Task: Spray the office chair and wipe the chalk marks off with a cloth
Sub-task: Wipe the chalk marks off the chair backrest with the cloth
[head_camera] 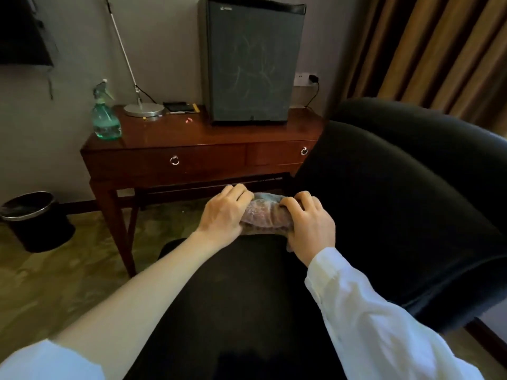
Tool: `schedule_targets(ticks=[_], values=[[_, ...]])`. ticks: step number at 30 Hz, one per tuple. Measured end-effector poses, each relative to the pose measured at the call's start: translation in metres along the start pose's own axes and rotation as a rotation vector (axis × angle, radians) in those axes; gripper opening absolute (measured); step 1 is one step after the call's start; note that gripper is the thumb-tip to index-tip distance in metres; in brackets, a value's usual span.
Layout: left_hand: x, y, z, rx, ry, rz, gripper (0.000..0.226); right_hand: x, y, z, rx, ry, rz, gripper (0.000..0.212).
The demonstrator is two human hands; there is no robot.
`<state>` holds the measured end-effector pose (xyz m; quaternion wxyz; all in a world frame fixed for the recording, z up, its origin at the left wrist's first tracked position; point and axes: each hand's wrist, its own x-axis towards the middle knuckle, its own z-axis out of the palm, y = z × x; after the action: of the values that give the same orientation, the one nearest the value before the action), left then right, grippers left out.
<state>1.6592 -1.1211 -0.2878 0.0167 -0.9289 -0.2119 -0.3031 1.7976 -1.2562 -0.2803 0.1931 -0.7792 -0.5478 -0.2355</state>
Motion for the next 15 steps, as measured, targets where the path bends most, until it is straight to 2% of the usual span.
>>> schedule_targets(ticks=[3,7,15], values=[[0.022,-0.037,0.001,0.008,-0.044,-0.057,0.055,0.042,-0.011,0.02,0.03,-0.071,-0.001,0.068],[0.048,-0.076,-0.014,-0.012,-0.11,-0.102,0.055,0.093,-0.026,0.031,0.093,-0.081,-0.021,0.052],[0.095,-0.126,-0.09,-0.036,-0.188,-0.164,0.055,0.176,-0.065,-0.007,0.138,-0.144,-0.074,0.047]])
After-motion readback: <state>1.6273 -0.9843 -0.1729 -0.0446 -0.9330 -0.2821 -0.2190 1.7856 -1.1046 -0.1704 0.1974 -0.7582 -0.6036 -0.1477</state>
